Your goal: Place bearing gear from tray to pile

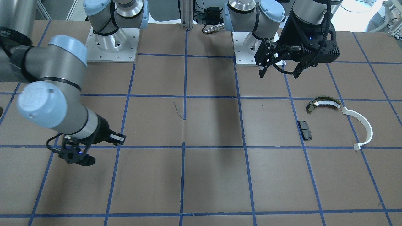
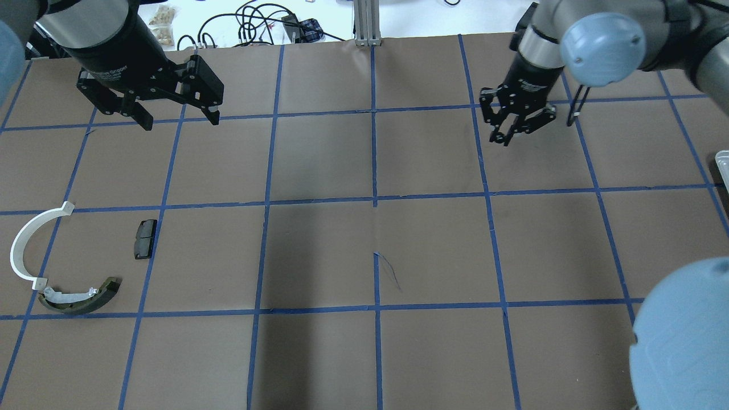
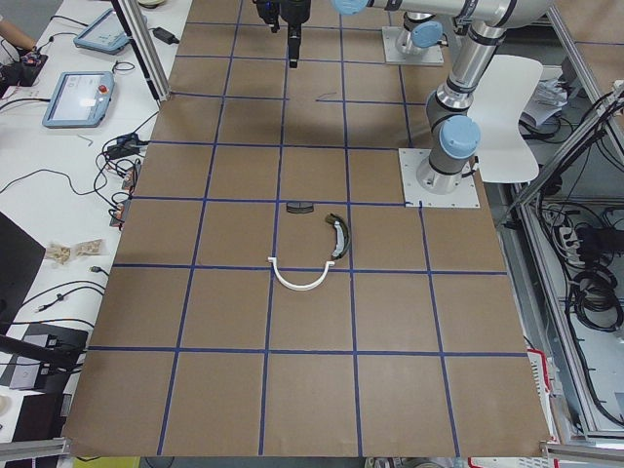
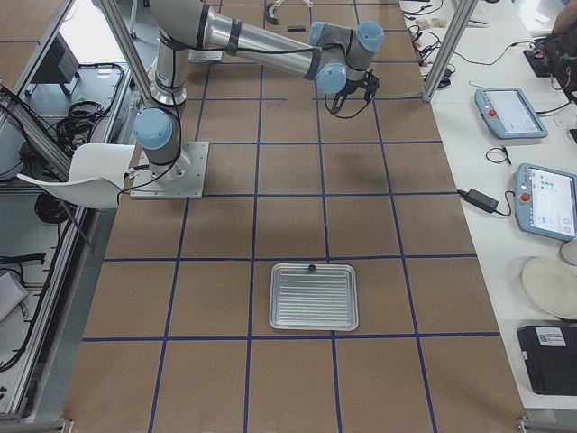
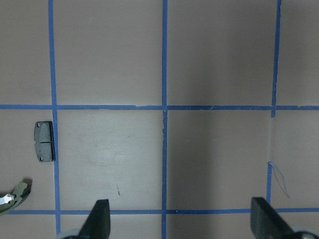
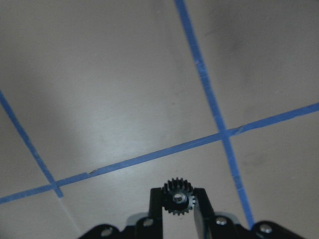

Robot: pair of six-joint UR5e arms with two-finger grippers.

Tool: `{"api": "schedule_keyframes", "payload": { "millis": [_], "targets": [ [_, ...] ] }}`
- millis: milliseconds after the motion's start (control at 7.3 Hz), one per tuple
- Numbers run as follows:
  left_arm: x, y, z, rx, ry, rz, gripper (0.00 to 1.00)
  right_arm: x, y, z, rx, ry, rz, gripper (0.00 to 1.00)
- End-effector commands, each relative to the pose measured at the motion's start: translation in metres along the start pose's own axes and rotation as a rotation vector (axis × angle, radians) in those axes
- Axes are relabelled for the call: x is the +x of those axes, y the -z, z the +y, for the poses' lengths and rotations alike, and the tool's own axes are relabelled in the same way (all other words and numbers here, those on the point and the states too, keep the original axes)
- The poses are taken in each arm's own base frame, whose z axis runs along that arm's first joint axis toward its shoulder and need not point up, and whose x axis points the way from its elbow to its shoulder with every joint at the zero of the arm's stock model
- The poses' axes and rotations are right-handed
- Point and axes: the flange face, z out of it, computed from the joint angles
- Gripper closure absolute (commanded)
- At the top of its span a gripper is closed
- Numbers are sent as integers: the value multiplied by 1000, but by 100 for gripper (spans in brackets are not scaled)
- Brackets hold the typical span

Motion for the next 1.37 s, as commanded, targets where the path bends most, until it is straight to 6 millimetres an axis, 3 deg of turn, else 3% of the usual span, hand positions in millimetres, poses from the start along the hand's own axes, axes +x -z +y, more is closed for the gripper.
{"api": "schedule_keyframes", "payload": {
  "millis": [0, 411, 685, 822, 959, 1095, 1232],
  "targets": [
    [0, 0, 0, 0, 0, 1, 0, -61, -62, 50, 6, -37, -61, 100],
    [0, 0, 0, 0, 0, -1, 0, -104, -125, 109, 36, -6, -70, 100],
    [0, 0, 0, 0, 0, -1, 0, -132, -138, 139, 34, 3, -67, 100],
    [1, -1, 0, -1, 0, 4, 0, -137, -147, 147, 25, -4, -53, 94],
    [2, -4, -5, -8, 3, 5, 0, -137, -151, 149, 30, 3, -39, 35],
    [1, -1, -1, 3, 2, 5, 0, -139, -144, 145, 67, 9, -54, 0],
    [2, -2, -2, 3, 0, 5, 0, -136, -139, 137, 88, 12, -54, 0]
  ]
}}
